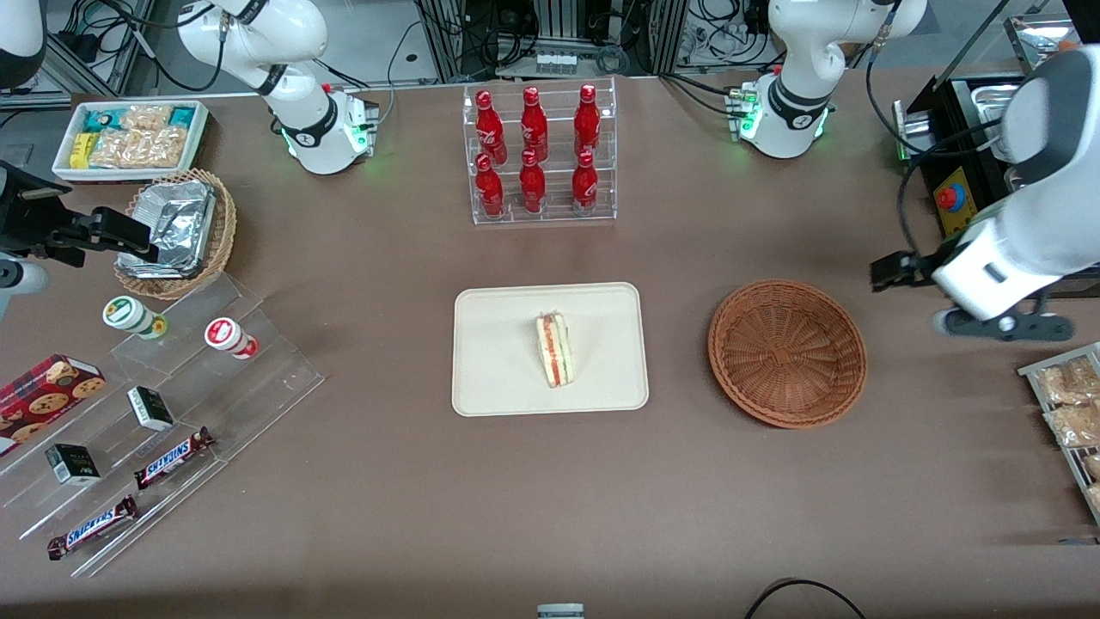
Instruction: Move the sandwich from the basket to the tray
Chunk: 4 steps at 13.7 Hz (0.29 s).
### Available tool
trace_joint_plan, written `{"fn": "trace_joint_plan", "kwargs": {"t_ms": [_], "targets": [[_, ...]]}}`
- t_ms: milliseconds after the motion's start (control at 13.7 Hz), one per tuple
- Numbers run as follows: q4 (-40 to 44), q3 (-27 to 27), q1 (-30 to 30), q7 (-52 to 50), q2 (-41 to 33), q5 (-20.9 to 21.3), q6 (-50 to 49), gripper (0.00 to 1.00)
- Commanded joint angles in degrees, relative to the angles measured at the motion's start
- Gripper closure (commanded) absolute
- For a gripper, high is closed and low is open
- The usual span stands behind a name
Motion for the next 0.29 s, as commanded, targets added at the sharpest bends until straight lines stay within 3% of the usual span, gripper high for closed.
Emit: {"fn": "trace_joint_plan", "kwargs": {"t_ms": [0, 220], "targets": [[5.1, -0.6, 3.0, 2.9, -0.1, 0.6, -4.5, 0.00], [5.5, -0.7, 6.7, 2.8, -1.3, -0.1, -4.4, 0.00]]}}
